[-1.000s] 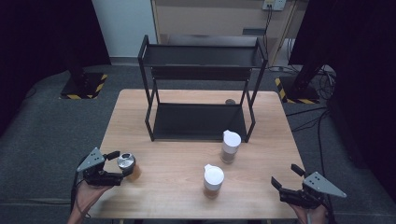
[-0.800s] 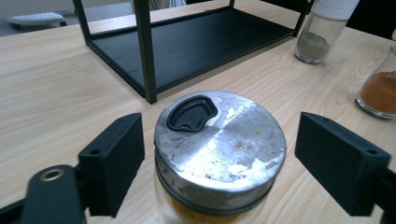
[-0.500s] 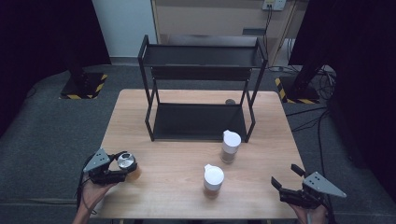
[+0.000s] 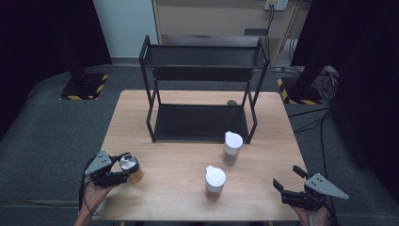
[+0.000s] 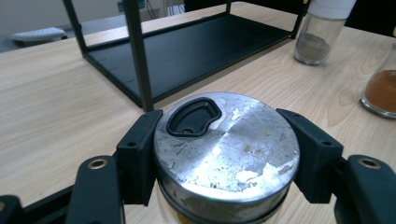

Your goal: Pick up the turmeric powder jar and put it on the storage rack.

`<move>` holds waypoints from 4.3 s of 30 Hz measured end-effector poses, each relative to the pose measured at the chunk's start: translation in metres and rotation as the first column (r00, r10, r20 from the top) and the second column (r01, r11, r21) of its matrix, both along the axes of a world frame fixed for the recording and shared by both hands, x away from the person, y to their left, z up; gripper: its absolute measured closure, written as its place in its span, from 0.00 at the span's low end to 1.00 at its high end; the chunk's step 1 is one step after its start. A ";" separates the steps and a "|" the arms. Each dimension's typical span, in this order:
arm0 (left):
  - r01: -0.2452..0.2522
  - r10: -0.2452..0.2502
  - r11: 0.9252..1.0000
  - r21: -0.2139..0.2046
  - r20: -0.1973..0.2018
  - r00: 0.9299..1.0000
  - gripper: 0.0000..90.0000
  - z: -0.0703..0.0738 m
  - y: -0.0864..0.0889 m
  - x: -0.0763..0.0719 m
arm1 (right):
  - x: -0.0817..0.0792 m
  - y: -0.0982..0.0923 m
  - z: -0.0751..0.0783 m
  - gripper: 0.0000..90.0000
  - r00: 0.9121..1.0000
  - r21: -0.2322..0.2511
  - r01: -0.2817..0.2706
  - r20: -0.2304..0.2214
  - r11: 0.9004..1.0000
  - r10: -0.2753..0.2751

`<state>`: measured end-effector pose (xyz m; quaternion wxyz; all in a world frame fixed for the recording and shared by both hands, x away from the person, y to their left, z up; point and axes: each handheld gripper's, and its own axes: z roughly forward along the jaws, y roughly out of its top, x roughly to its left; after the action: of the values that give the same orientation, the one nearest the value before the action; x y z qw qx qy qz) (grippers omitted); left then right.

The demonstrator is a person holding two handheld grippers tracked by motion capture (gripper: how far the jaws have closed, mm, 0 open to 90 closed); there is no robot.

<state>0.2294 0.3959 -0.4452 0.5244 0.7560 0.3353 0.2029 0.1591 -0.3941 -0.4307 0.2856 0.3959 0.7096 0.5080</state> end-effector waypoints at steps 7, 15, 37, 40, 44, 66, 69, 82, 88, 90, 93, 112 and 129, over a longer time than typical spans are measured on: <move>0.053 -0.053 0.999 -0.009 0.007 0.999 0.38 0.014 -0.009 0.011 | 0.000 0.000 0.000 0.10 1.000 0.000 -0.002 0.000 1.000 0.002; 0.105 -0.105 0.994 0.004 0.007 0.994 0.38 0.034 -0.028 0.029 | 0.000 -0.001 0.000 0.10 1.000 0.001 -0.003 0.003 1.000 0.003; 0.154 -0.154 0.988 0.023 0.018 0.988 0.38 0.066 -0.073 0.072 | 0.000 -0.002 0.000 0.10 1.000 0.004 -0.007 0.005 1.000 0.007; 0.149 -0.150 0.988 0.027 0.018 0.989 0.38 0.071 -0.079 0.079 | 0.000 -0.002 -0.001 0.10 1.000 0.005 -0.008 0.005 1.000 0.007; 0.141 -0.141 0.990 0.018 0.012 0.990 0.38 0.075 -0.086 0.089 | 0.000 -0.002 -0.001 0.10 1.000 0.007 -0.007 0.005 1.000 0.007; -0.005 0.005 1.000 0.004 0.003 1.000 0.38 0.089 -0.137 0.139 | 0.000 -0.004 -0.002 0.10 1.000 0.014 -0.008 0.004 1.000 0.007; -0.044 0.044 0.999 0.006 0.002 0.999 0.38 0.084 -0.143 0.145 | 0.000 -0.003 -0.001 0.10 1.000 0.014 -0.009 0.004 1.000 0.009; -0.194 0.193 0.978 0.077 0.022 0.981 0.38 0.068 -0.168 0.161 | 0.000 -0.004 -0.002 0.10 1.000 0.018 -0.008 0.004 1.000 0.008; -0.214 0.215 0.975 0.059 -0.009 0.977 0.38 0.056 -0.166 0.169 | 0.000 -0.005 -0.002 0.10 1.000 0.021 -0.007 0.005 1.000 0.007; -0.224 0.226 0.973 0.059 -0.014 0.974 0.38 0.052 -0.166 0.170 | 0.000 -0.005 -0.002 0.10 1.000 0.022 -0.007 0.002 1.000 0.007; -0.231 0.232 0.972 0.039 -0.030 0.972 0.38 0.046 -0.164 0.172 | -0.001 -0.005 -0.002 0.10 1.000 0.021 -0.007 0.003 1.000 0.007; -0.249 0.250 0.968 0.039 -0.047 0.967 0.38 0.025 -0.169 0.179 | -0.001 -0.005 -0.002 0.10 1.000 0.022 -0.007 0.002 1.000 0.007; -0.242 0.244 0.969 0.041 -0.046 0.969 0.38 0.017 -0.174 0.181 | -0.001 -0.005 -0.002 0.10 1.000 0.022 -0.008 0.003 1.000 0.008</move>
<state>0.4105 0.2217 -0.4284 0.4737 0.7230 0.4351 0.2520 0.1582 -0.3993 -0.4326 0.2802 0.3956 0.7050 0.5177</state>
